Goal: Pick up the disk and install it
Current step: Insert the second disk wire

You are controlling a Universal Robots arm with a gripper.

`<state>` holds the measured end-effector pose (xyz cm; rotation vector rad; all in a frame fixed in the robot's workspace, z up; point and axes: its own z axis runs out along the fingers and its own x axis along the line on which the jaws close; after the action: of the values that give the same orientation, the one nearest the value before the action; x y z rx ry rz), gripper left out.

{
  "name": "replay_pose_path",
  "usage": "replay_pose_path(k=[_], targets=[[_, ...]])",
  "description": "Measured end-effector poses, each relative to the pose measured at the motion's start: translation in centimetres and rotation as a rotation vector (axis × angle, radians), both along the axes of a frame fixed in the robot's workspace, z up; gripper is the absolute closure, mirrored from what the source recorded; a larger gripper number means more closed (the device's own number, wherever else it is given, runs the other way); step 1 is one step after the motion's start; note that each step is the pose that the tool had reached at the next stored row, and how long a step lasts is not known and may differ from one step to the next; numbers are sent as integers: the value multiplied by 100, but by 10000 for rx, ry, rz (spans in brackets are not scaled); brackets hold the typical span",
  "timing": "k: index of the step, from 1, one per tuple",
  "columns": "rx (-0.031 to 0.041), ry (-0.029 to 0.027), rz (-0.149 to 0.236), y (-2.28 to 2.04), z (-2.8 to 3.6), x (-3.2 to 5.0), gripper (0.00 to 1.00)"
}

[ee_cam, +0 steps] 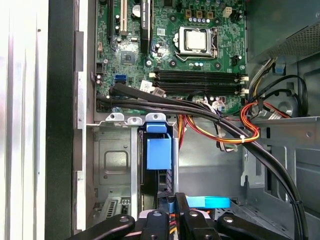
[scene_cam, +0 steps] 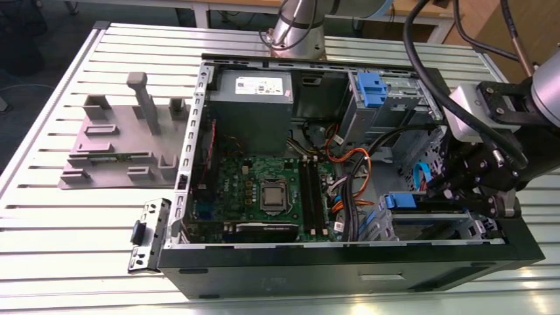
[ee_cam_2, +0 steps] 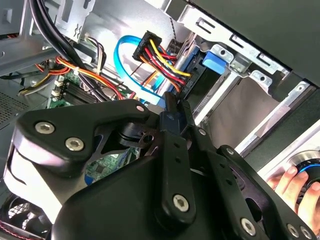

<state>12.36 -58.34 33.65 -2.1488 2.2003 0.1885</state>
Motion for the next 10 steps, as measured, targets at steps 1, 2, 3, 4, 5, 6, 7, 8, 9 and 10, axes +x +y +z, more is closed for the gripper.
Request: replay_pose_path(k=[1, 2, 3, 4, 5, 6, 7, 8, 9, 10], targets=[[-5, 0, 0, 0, -2, 1, 80], [-11, 0, 0, 0, -5, 1, 80], [-18, 0, 0, 0, -7, 2, 80], [-28, 0, 0, 0, -9, 3, 80], [-39, 0, 0, 0, -11, 3, 80], [-51, 0, 0, 0, -14, 4, 80], [-64, 0, 0, -1, -16, 4, 80], [-76, 0, 0, 0, -19, 5, 80], [-88, 0, 0, -1, -21, 5, 80], [-99, 0, 0, 0, -23, 6, 80]])
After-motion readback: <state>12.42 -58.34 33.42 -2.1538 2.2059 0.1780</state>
